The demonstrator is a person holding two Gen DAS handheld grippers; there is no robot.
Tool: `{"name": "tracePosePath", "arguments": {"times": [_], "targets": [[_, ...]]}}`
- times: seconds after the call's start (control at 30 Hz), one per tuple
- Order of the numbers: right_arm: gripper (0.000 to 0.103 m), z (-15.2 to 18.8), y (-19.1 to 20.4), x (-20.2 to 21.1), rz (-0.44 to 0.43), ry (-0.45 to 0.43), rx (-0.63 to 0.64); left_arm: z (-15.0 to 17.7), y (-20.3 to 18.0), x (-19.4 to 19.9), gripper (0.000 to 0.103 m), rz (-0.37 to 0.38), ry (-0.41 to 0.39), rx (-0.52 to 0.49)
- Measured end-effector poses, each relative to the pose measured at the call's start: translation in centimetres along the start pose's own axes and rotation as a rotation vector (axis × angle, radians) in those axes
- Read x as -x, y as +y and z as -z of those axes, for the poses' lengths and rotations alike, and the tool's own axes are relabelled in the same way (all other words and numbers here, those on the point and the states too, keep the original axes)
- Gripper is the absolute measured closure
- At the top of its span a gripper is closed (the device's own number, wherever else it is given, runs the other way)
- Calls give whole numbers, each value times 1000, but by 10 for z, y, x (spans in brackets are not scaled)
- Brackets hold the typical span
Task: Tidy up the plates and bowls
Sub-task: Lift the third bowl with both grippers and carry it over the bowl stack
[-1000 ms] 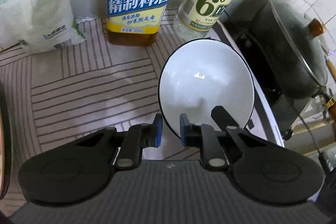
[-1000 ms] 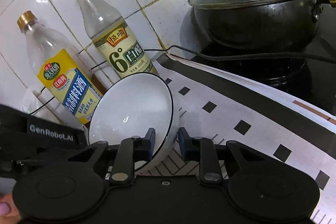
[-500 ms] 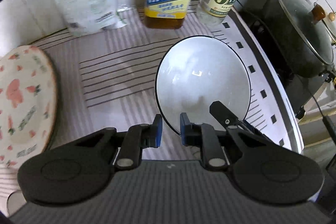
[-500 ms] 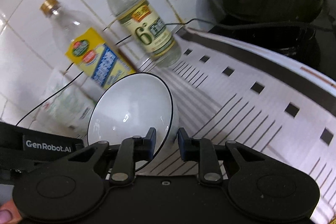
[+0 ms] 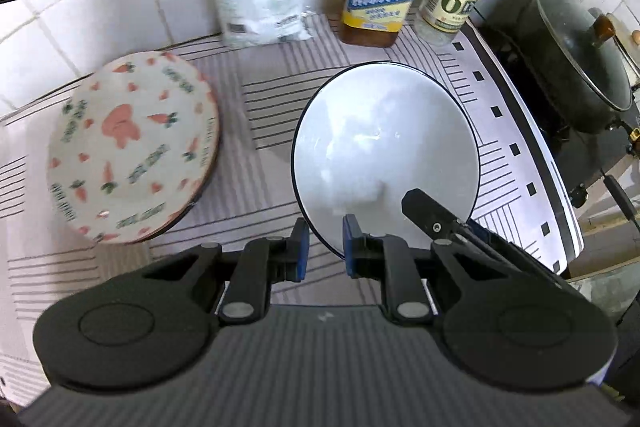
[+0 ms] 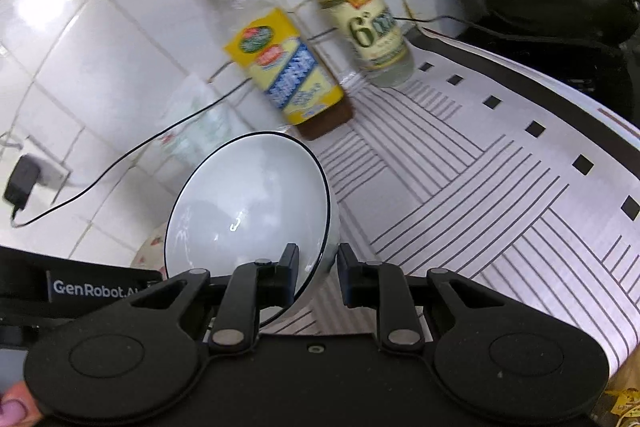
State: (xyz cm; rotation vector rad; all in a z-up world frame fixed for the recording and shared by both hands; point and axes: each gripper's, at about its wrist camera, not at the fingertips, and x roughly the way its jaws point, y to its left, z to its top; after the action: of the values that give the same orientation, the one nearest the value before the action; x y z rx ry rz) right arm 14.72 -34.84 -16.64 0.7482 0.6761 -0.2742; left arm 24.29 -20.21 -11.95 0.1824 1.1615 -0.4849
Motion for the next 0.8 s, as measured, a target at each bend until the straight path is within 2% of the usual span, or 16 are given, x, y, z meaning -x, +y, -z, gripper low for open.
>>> {"name": "tracePosePath", "arguments": {"times": [0.23,0.43,0.63,0.8], "targets": [[78,16,34,28,-57,12,78,27,31,42,88,-17,-24,34],[78,39,61,41,-82,-3,111,44,47,62,87,-78,-55,24],[78,56,77,44,-122,36,135,62,71,76,87,-81,-47,39],[78,73,90,43,-157,80,192,80,97,79,88,-64,-27,99]]}}
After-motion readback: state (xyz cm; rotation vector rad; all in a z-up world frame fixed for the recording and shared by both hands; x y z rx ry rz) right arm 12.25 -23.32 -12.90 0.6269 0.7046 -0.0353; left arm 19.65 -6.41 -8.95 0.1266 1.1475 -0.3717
